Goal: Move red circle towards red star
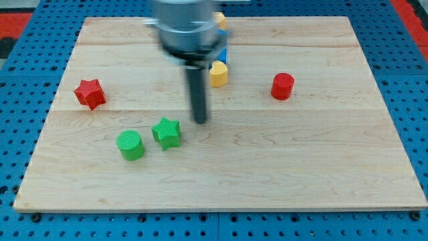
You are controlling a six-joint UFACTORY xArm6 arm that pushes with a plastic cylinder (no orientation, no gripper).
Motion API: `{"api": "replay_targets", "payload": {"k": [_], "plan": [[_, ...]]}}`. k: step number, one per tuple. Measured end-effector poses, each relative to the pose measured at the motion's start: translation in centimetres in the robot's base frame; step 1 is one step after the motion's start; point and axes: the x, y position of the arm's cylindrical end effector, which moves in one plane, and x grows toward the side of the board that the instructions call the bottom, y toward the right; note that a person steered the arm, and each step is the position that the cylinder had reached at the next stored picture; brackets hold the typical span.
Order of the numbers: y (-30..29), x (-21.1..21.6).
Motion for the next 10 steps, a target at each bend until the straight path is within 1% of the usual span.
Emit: {"api": "replay_targets", "payload": {"k": [1, 2, 3, 4, 5, 6, 7, 8, 9, 10], "plan": [[8.3, -0.3], [11.9, -2.2], [11.4, -5.5], [9.8, -7.2], [12.7, -9.7], [8.3, -10.2], [1.7, -4.9], [4.3, -3.4], [0.7, -1.6], [-5.2, -2.2]]}}
